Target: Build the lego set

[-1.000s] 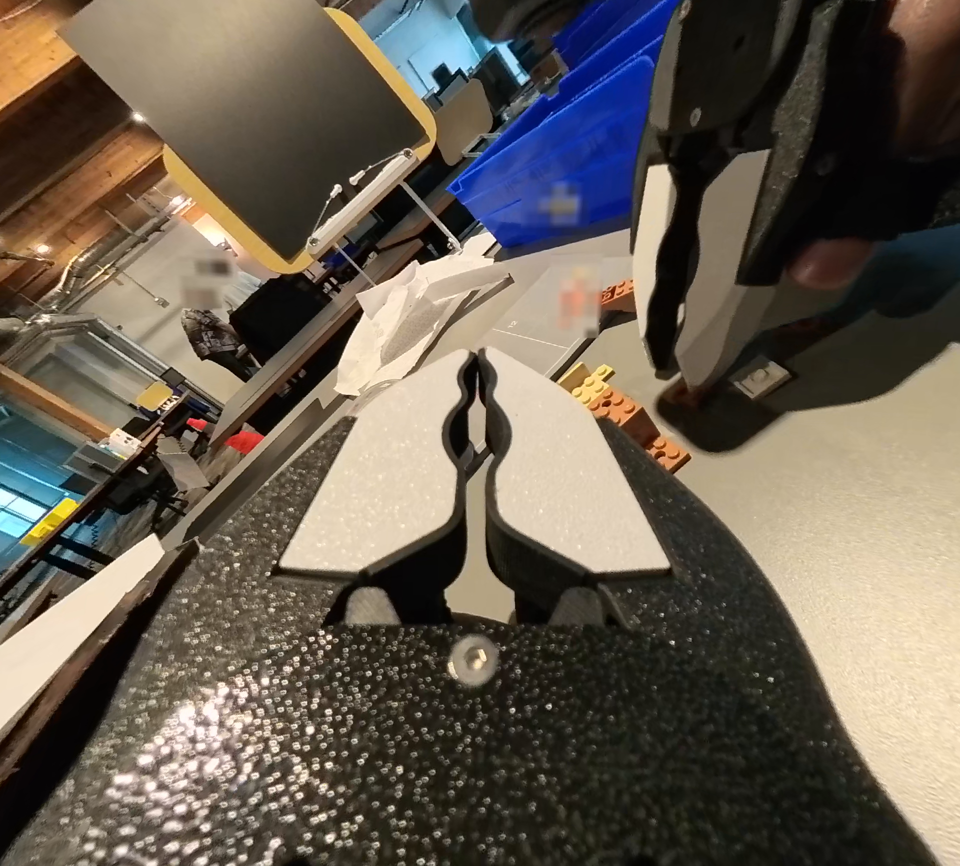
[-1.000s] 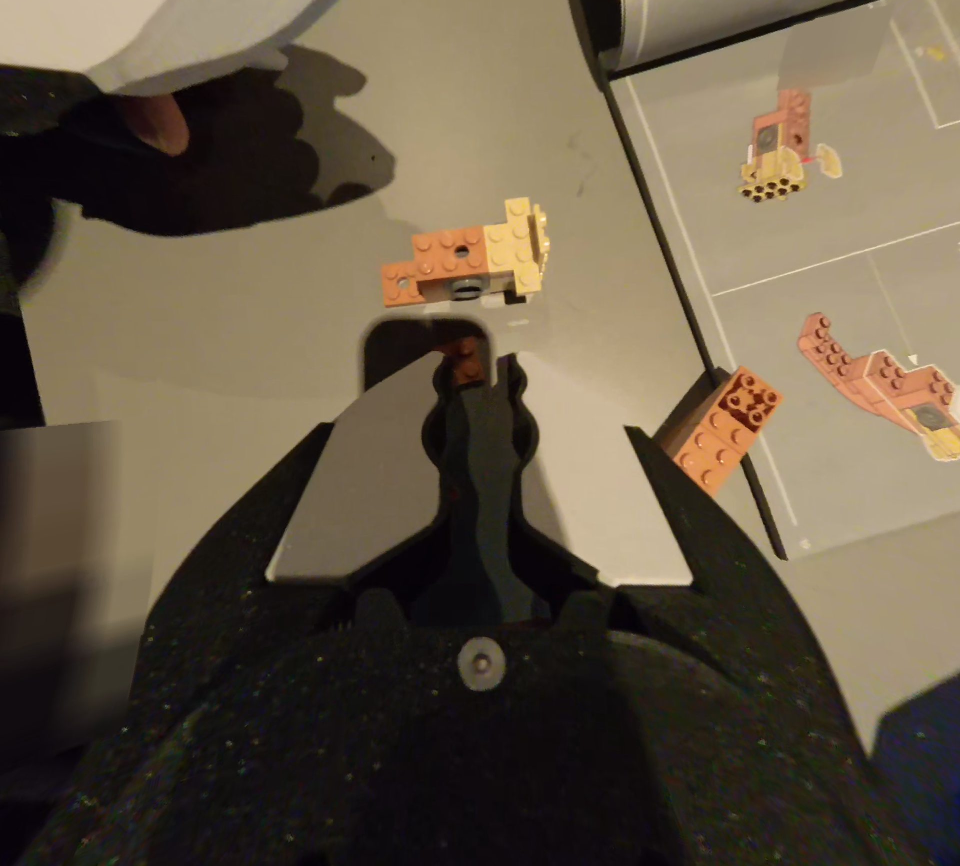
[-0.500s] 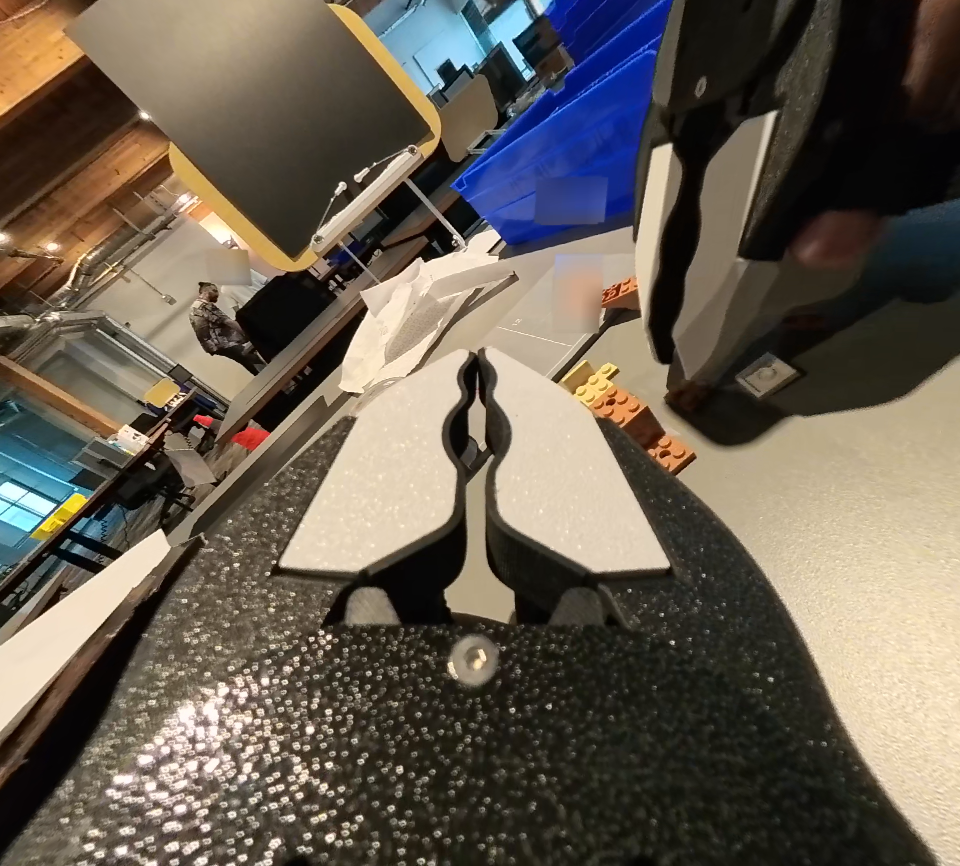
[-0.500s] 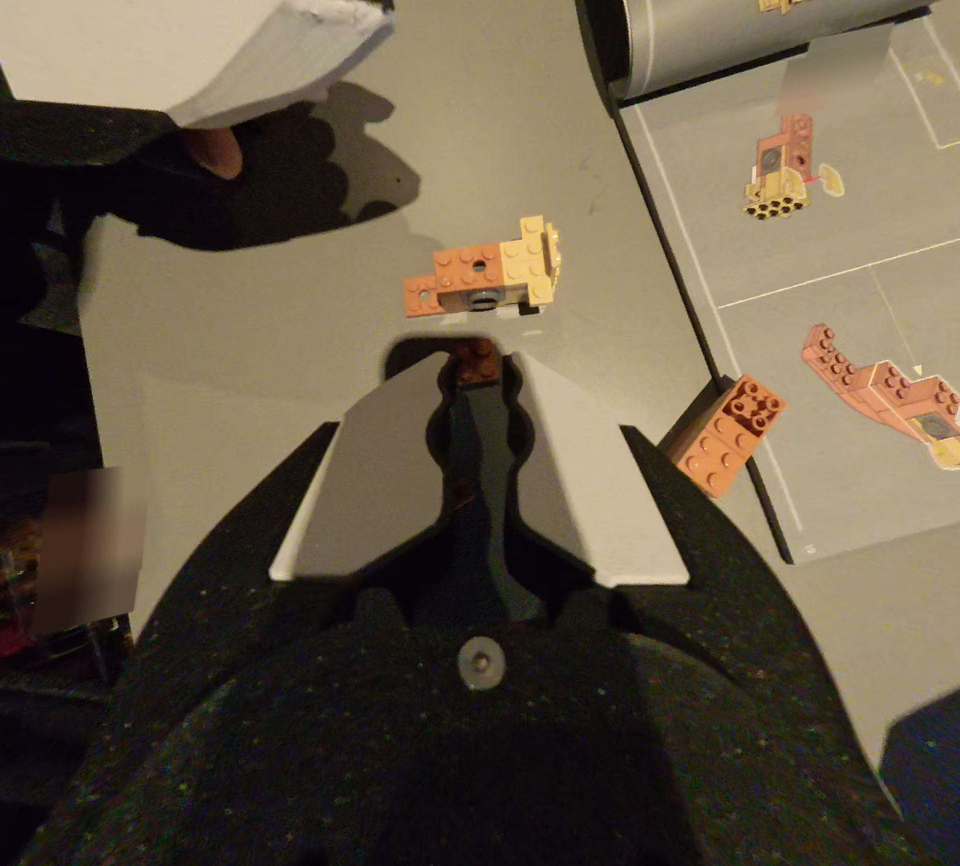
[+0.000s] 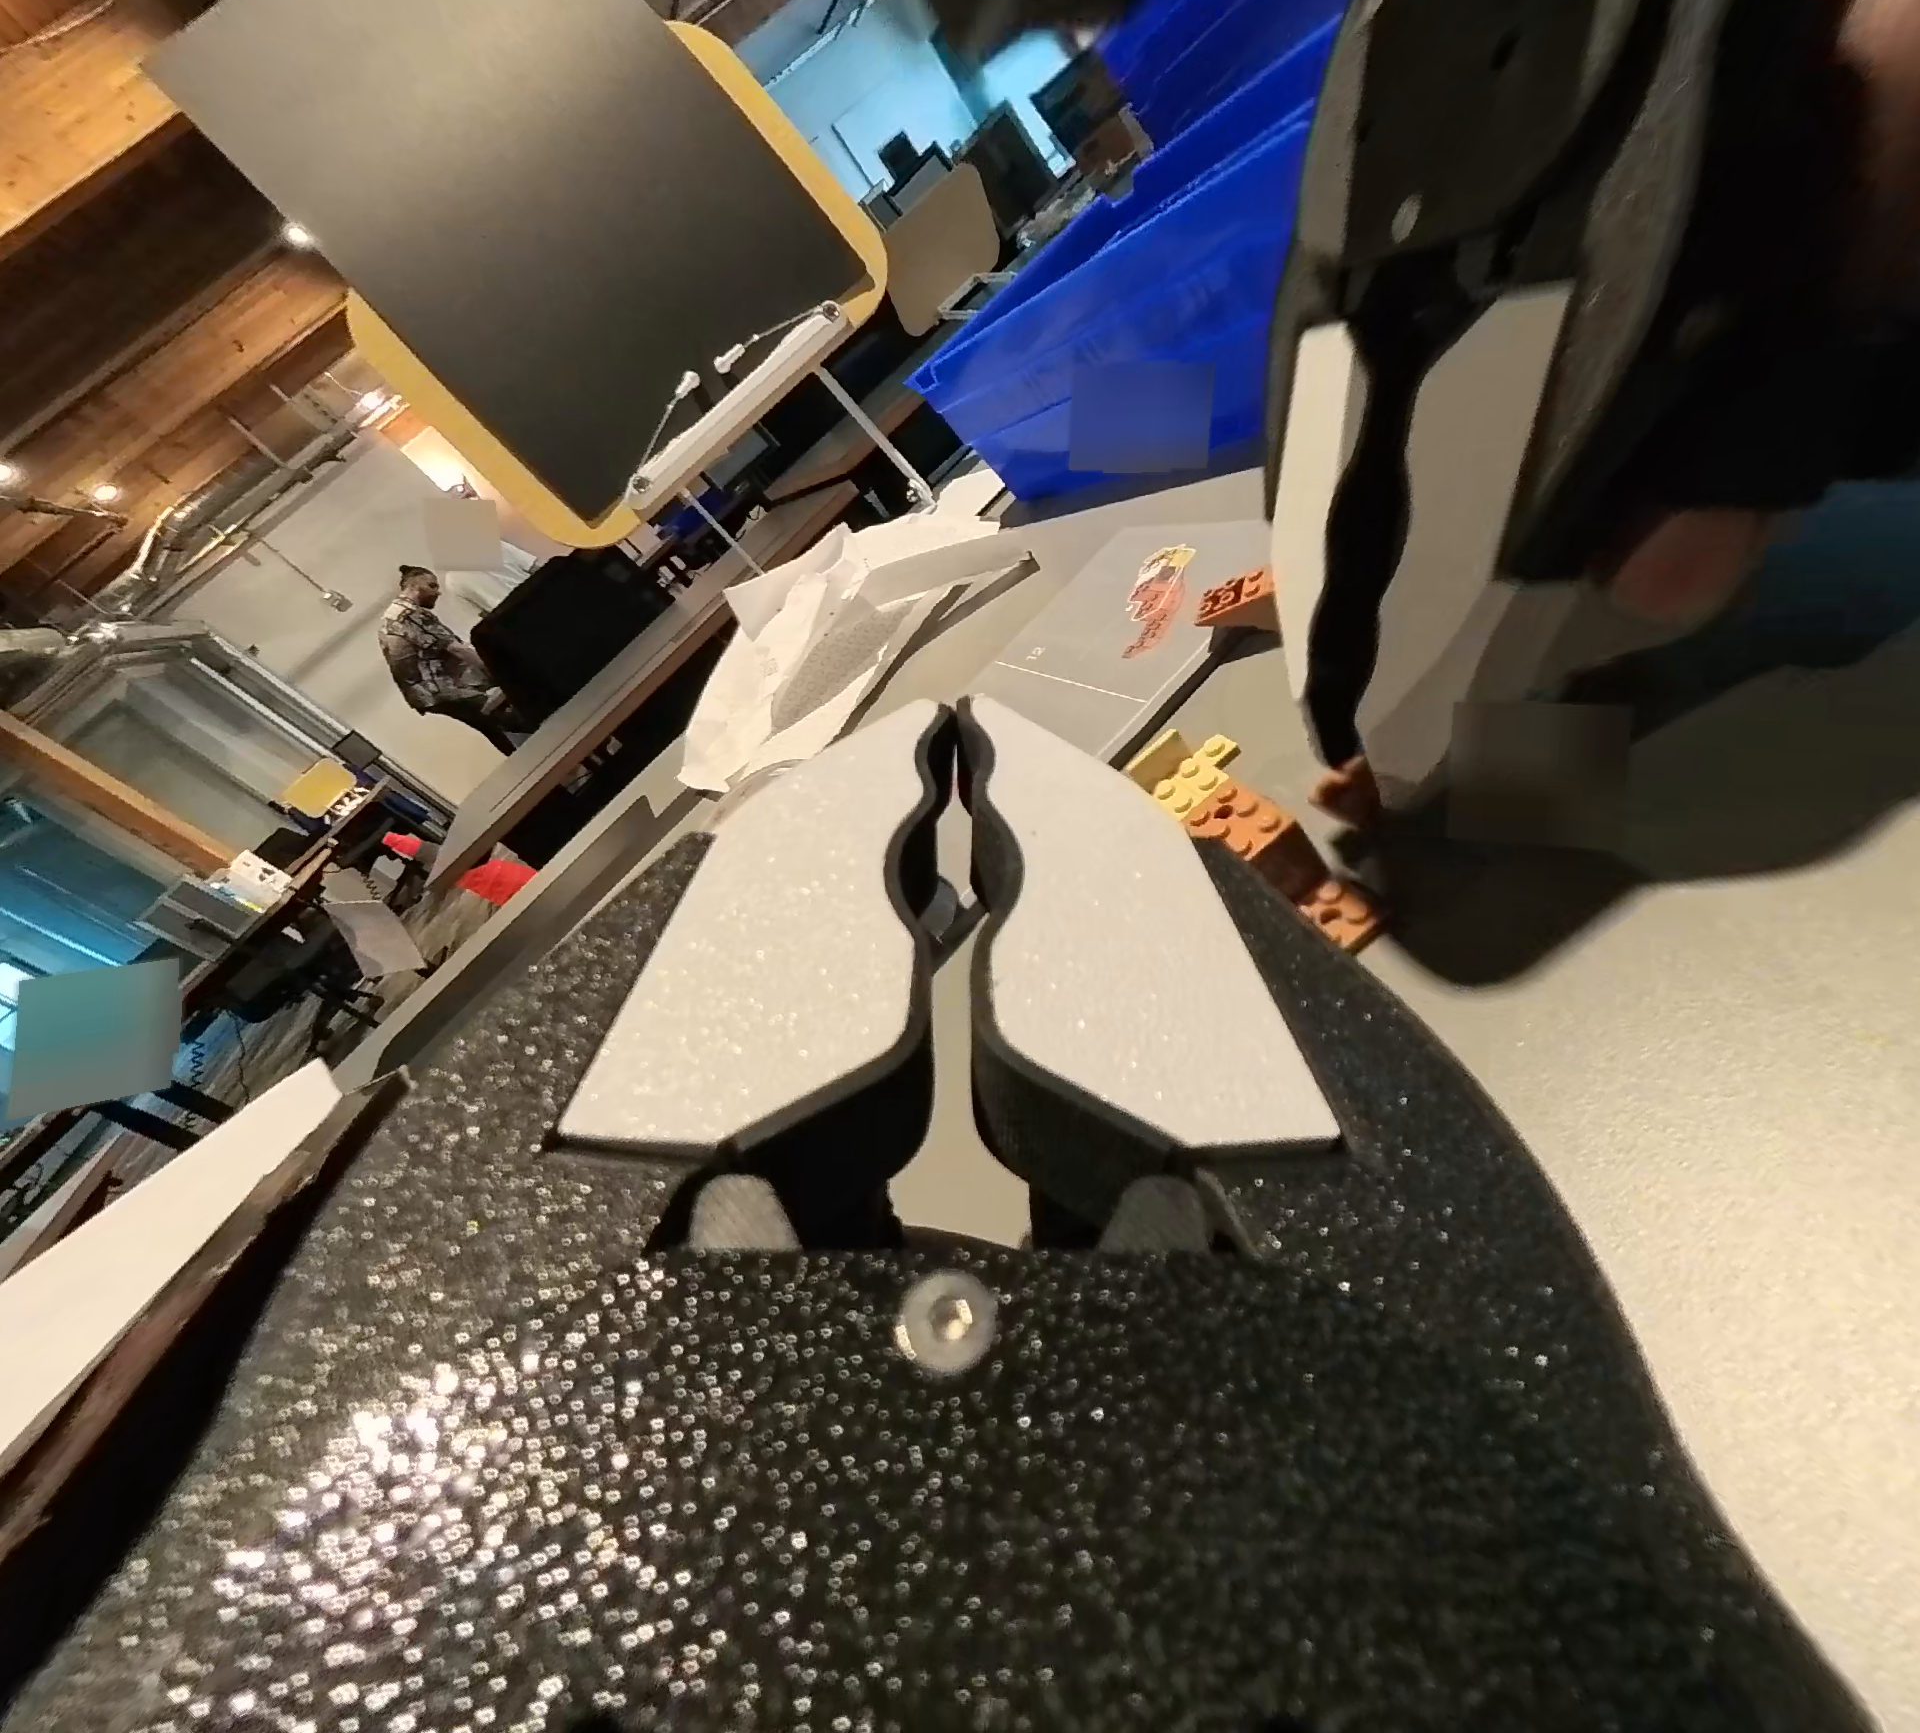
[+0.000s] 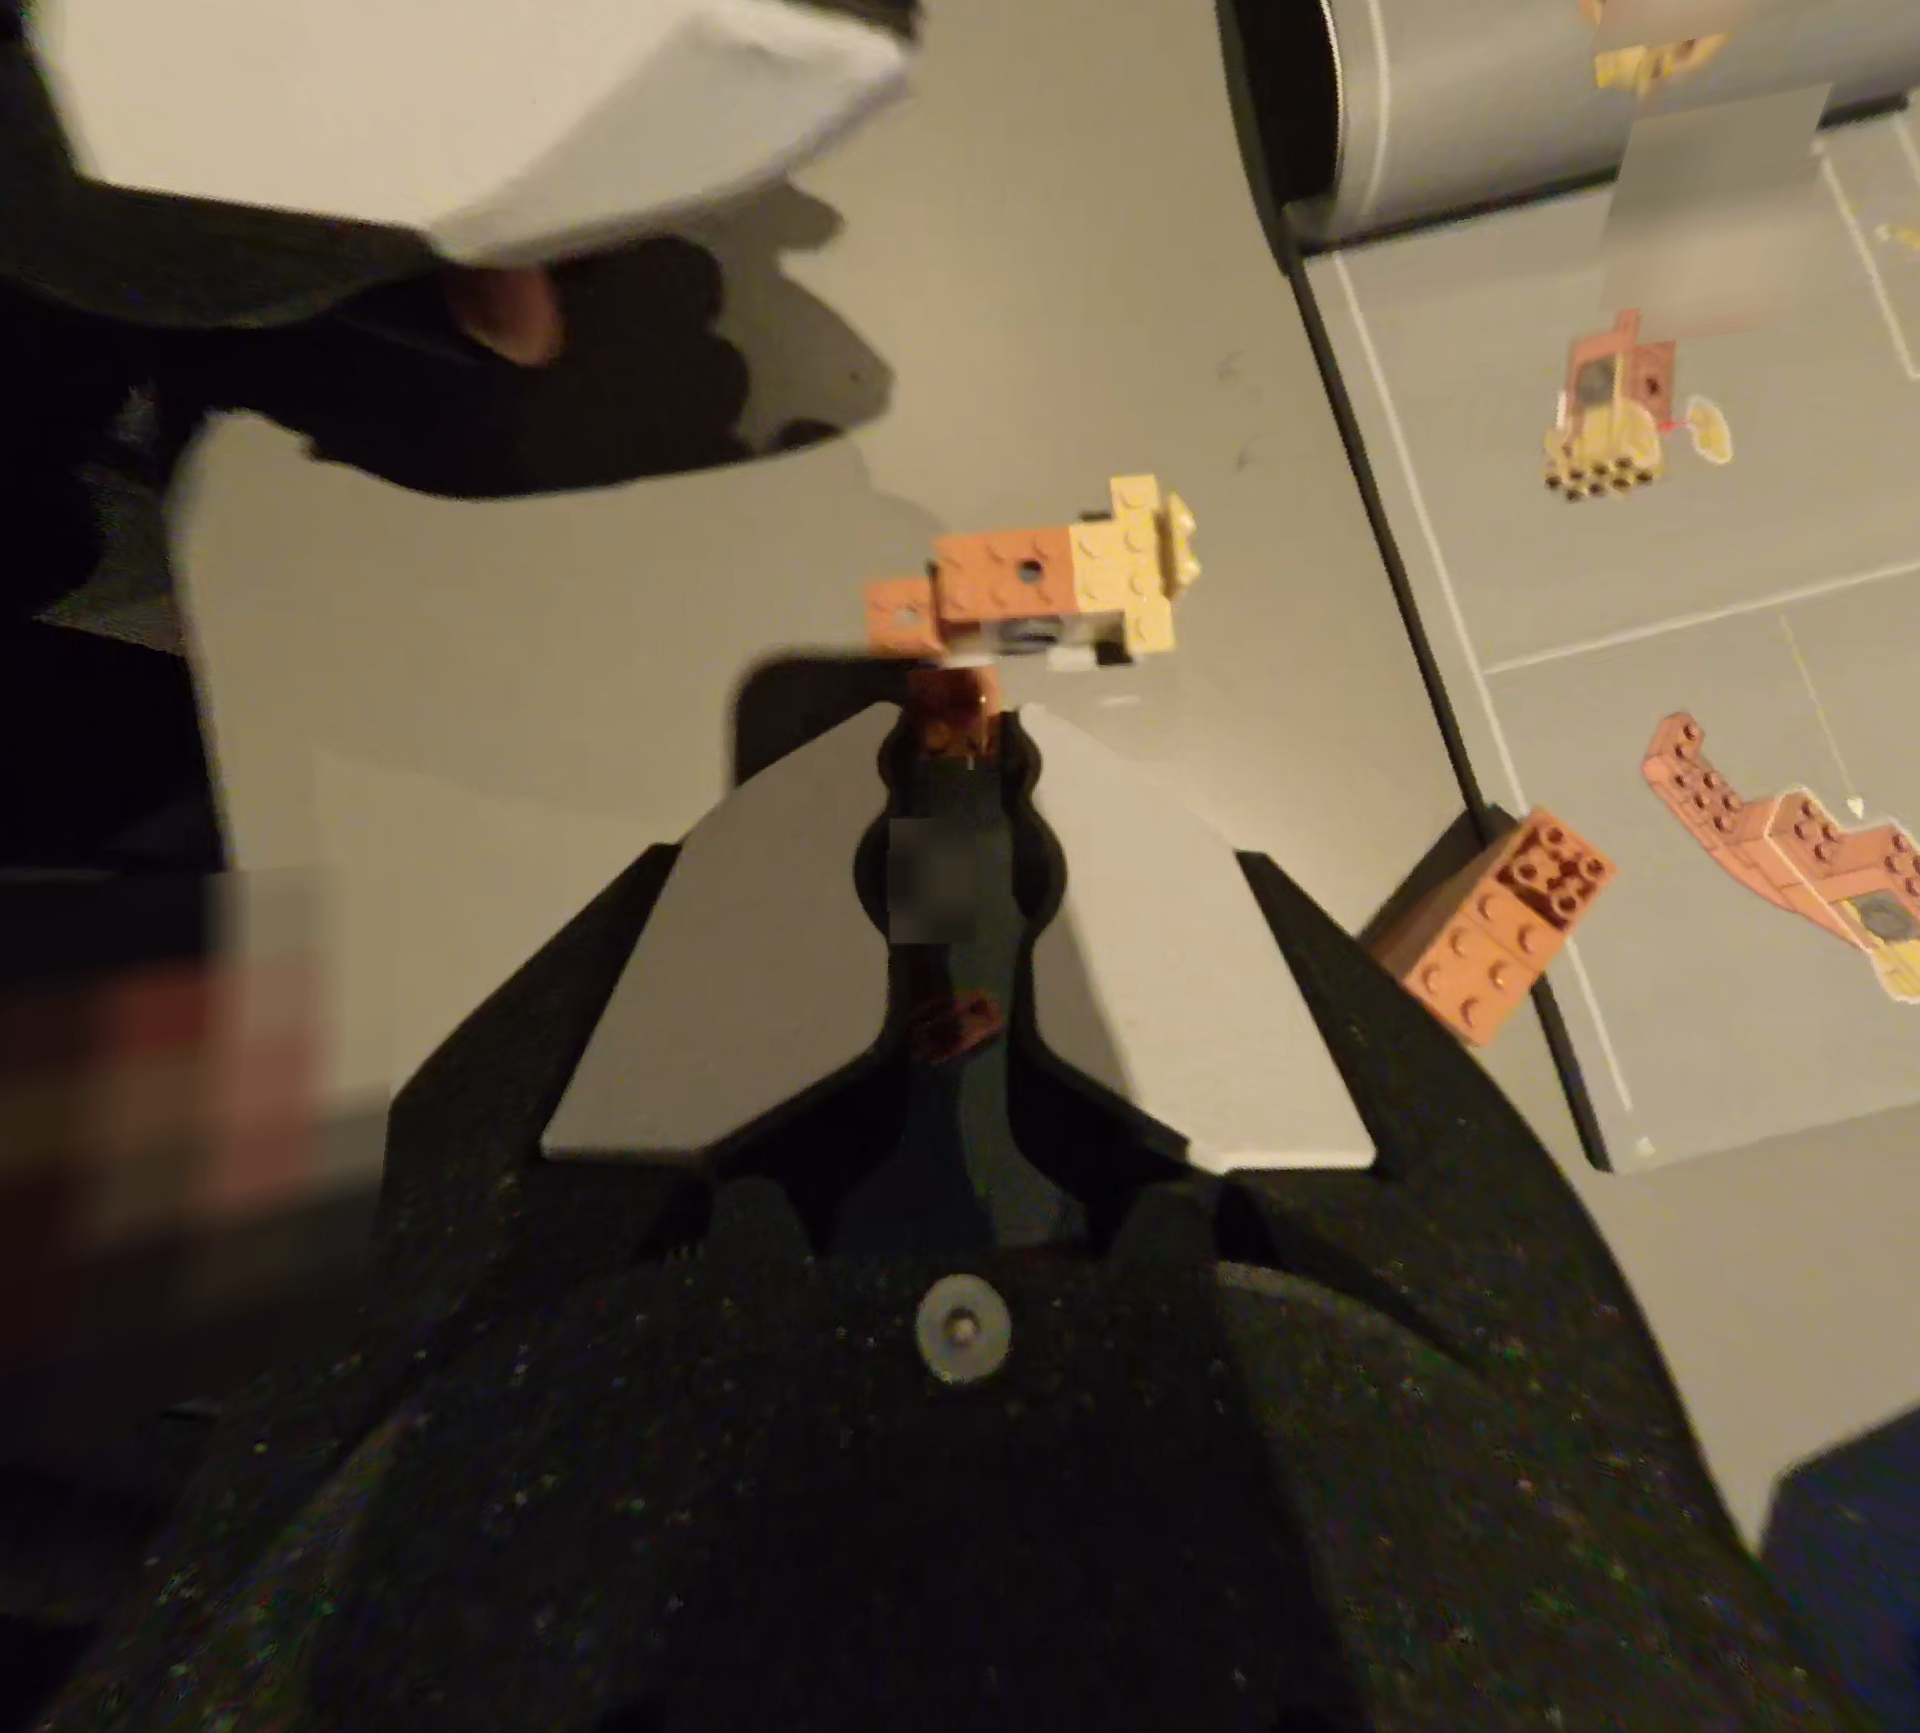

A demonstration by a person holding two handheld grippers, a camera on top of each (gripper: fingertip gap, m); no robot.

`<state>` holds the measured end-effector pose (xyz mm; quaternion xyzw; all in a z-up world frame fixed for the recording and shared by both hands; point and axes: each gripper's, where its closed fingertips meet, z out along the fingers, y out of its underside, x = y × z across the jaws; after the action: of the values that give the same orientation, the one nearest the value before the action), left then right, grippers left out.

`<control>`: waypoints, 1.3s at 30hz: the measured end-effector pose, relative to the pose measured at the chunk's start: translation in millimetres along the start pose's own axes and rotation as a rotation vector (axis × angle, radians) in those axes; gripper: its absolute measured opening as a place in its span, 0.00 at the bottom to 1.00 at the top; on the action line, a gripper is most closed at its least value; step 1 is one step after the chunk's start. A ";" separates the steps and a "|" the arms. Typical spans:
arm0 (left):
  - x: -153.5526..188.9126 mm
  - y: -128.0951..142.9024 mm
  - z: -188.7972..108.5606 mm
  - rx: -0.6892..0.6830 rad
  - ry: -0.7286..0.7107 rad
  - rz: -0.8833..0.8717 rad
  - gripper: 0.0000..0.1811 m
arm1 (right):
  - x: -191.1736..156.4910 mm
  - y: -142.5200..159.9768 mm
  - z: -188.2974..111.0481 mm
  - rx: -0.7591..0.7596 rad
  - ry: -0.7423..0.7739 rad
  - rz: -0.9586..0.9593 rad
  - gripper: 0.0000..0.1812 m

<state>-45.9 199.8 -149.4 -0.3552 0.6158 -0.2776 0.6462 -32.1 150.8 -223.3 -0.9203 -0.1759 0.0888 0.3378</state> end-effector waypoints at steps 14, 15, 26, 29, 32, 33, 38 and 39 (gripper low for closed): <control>-0.7 -0.3 -1.1 0.002 0.000 -0.007 0.00 | -16.8 -11.8 19.8 -0.037 0.158 -0.112 0.08; -0.4 -0.3 -1.1 0.002 0.002 -0.005 0.00 | -16.1 -12.5 19.1 -0.033 0.173 -0.113 0.08; 3.4 4.6 0.7 -0.030 0.024 0.013 0.00 | -15.7 -17.5 12.5 0.036 0.284 -0.052 0.08; 10.6 15.7 5.3 -0.112 0.070 0.040 0.00 | -14.7 -14.4 5.8 0.056 0.301 -0.033 0.08; 24.5 31.9 7.6 -0.242 0.214 -0.017 0.00 | -12.5 -9.1 3.7 0.055 0.294 -0.006 0.08; 24.6 31.7 8.5 -0.253 0.241 -0.078 0.00 | -12.4 -8.6 3.2 0.058 0.289 0.005 0.08; 11.9 -8.1 19.1 -0.062 0.364 -0.682 0.00 | -11.0 -6.2 -0.9 0.075 0.283 0.027 0.08; 8.9 -7.2 22.6 -0.060 0.363 -0.749 0.00 | -10.3 -5.1 -0.9 0.074 0.279 0.030 0.08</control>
<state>-22.1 191.1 -149.2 -0.5185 0.5558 -0.5337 0.3708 -42.7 149.9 -218.8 -0.9132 -0.1099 -0.0286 0.3913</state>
